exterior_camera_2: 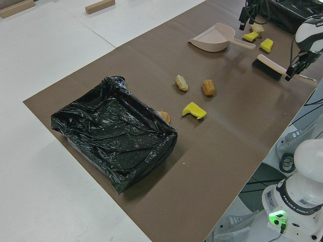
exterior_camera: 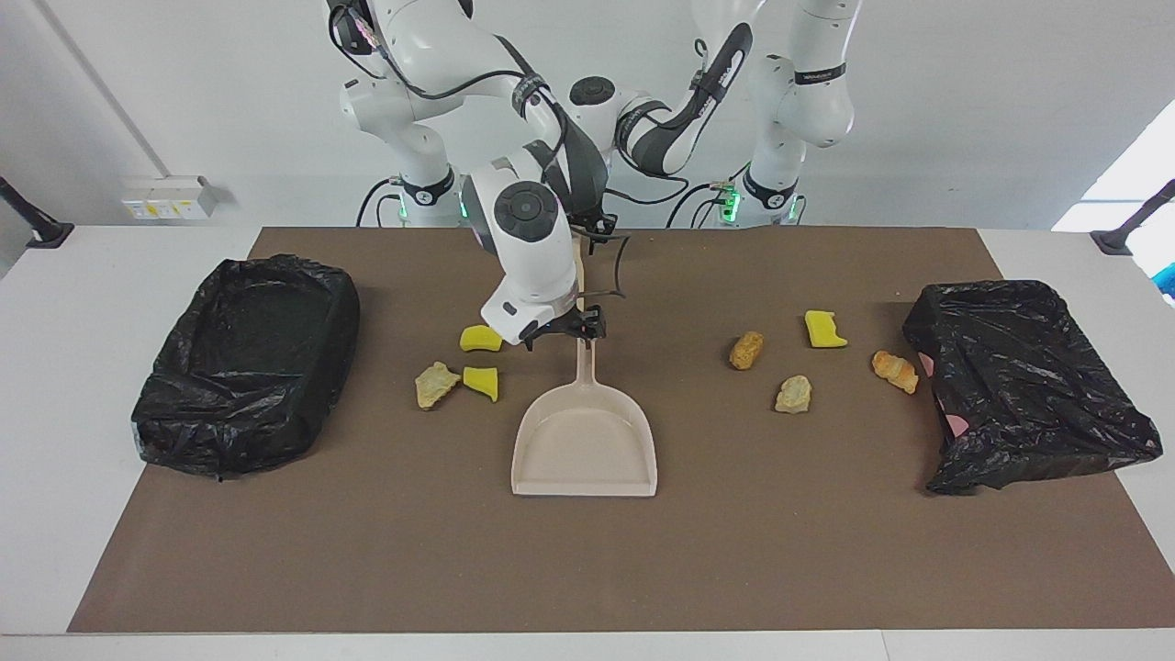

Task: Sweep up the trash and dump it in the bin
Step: 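Grasp the brush with the left gripper while the right gripper grasps the dustpan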

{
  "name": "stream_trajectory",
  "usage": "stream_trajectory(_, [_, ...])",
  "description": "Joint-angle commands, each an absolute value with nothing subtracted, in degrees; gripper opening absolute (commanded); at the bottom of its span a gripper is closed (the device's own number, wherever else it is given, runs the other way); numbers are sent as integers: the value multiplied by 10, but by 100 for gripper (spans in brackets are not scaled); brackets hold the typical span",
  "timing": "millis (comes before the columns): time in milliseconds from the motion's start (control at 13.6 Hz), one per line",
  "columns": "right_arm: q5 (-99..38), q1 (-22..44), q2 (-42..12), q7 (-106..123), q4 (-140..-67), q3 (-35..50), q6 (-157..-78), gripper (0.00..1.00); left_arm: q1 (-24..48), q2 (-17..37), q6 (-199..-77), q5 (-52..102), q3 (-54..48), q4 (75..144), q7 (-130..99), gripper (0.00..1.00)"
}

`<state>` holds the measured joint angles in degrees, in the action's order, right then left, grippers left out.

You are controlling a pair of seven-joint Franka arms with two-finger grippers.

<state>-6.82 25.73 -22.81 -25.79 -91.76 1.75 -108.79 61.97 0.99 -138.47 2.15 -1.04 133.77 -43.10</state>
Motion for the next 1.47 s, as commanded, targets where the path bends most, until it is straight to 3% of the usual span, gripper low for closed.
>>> stream_trajectory(0, [-76,271,-234,-262,-936,18,-1121,100,606,2,-1363,10,-10,1340,-436,0])
stream_trajectory(442, [-77,287,-258,-259,-942,18,-1152,97,580,-27,-1315,9,-8,1339,-437,0])
stream_trajectory(515, [-77,287,-258,-256,-944,18,-1151,85,566,-34,-1300,9,-8,1339,-437,0])
stream_trajectory(589, [-77,287,-258,-256,-944,18,-1147,57,561,-40,-1287,9,-8,1339,-437,0])
stream_trajectory(663, [-77,284,-258,-257,-940,18,-1140,14,545,-43,-1269,3,-8,1339,-437,0])
stream_trajectory(736, [-76,284,-258,-265,-933,18,-1125,0,532,-50,-1253,-7,-9,1342,-436,0])
stream_trajectory(1031, [-81,267,-258,-225,-926,19,-1125,0,478,-54,-1233,-36,-9,1346,-425,0])
stream_trajectory(1252, [-101,250,-217,-158,-931,17,-1113,0,426,-54,-1202,-41,-8,1334,-410,0])
stream_trajectory(1399, [-101,236,-180,-60,-945,15,-1064,0,383,-56,-1159,-59,-8,1309,-411,0])
